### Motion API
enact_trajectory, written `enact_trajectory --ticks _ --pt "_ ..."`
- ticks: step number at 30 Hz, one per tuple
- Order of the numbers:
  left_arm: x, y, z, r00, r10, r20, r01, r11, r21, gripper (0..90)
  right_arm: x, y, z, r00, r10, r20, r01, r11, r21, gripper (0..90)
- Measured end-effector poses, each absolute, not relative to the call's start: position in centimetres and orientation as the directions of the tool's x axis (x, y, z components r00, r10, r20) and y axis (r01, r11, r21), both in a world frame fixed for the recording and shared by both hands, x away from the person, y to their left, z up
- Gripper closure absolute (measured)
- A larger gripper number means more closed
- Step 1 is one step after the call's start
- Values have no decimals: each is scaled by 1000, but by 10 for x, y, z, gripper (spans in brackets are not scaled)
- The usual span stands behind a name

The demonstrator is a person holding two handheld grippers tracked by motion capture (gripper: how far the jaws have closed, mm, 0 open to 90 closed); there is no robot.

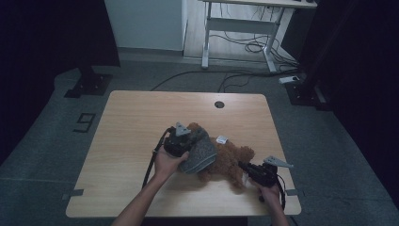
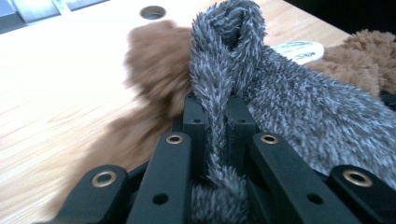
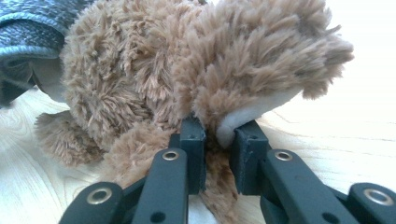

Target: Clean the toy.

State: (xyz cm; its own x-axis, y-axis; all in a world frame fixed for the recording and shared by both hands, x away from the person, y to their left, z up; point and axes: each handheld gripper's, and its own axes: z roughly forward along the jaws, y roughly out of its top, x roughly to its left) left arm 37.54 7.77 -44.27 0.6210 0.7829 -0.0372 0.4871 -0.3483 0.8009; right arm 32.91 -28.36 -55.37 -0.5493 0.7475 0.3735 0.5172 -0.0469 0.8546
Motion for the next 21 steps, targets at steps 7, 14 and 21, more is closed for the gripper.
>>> enact_trajectory --ticks 7,14,21 --pt "369 90 -436 610 792 -28 468 -331 820 817 330 -282 -554 -541 749 383 521 -60 852 773" --pt "367 6 -402 729 684 -11 365 -376 851 818 330 -279 -550 -537 763 360 513 -43 857 777" --pt "381 -85 -417 781 622 47 355 -506 786 816 330 -279 -549 -544 769 336 495 -30 868 776"
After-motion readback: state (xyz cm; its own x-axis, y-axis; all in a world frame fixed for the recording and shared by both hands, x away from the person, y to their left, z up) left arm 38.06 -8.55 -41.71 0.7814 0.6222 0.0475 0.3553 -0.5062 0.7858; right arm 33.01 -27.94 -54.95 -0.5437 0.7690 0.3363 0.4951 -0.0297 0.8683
